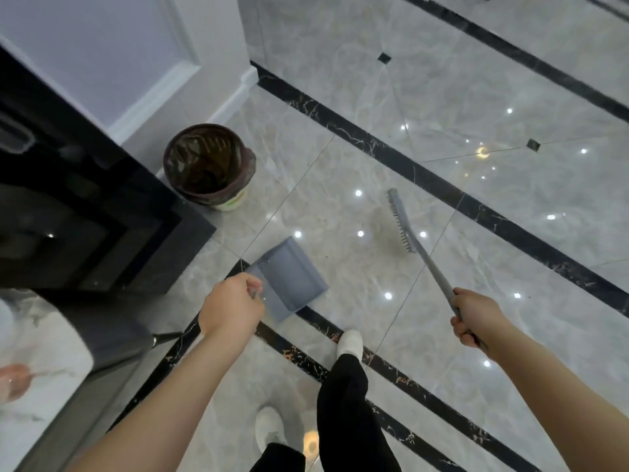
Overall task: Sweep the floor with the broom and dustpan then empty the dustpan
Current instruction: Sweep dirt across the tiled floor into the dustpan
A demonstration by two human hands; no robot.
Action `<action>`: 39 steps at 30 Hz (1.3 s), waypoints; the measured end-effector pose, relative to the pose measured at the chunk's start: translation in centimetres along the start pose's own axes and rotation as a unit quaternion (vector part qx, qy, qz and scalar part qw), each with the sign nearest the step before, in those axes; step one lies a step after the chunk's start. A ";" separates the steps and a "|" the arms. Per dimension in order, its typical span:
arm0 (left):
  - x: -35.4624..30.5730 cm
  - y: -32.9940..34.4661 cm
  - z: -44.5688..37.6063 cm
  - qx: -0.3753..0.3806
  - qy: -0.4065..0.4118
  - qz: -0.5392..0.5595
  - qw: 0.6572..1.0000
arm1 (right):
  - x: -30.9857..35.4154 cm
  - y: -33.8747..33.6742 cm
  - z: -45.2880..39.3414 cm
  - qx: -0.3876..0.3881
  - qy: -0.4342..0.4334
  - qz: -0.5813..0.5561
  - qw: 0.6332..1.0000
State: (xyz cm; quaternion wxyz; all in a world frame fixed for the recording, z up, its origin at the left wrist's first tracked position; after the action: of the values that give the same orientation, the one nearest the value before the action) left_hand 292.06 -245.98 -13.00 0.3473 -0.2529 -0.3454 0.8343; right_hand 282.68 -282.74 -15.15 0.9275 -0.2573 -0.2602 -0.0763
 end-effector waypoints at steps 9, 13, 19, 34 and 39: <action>-6.1 0.6 -2.4 -0.015 -0.043 -0.034 0.998 | 4.7 -2.5 -8.2 0.054 -0.033 0.078 0.995; -4.8 -0.2 -3.1 -0.015 -0.073 -0.021 0.997 | 5.0 -1.2 -8.7 0.118 -0.001 0.082 0.990; -4.6 -0.7 -3.1 -0.028 -0.058 -0.016 0.998 | 4.6 1.7 -4.6 0.222 0.037 0.070 0.972; -2.9 -0.2 -4.5 -0.007 -0.024 0.003 1.000 | 2.5 8.8 0.7 0.268 0.027 0.122 0.955; -2.9 -0.1 -4.6 -0.003 -0.020 0.037 0.999 | 4.5 5.9 1.0 0.230 0.010 0.092 0.969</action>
State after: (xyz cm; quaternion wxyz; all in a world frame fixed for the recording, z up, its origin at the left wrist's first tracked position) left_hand 297.03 -246.29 -15.34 0.3082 -0.2499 -0.3449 0.8507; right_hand 287.72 -277.19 -14.62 0.9674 -0.0590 -0.2364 0.0685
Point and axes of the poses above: each hand's wrist, its own z-axis away from the middle knuckle, its own y-axis out of the palm, x = y × z, the point moved 6 cm from there along -z, towards the middle knuckle, and after that the axes turned 15 degrees about -y, right-handed, at the moved point
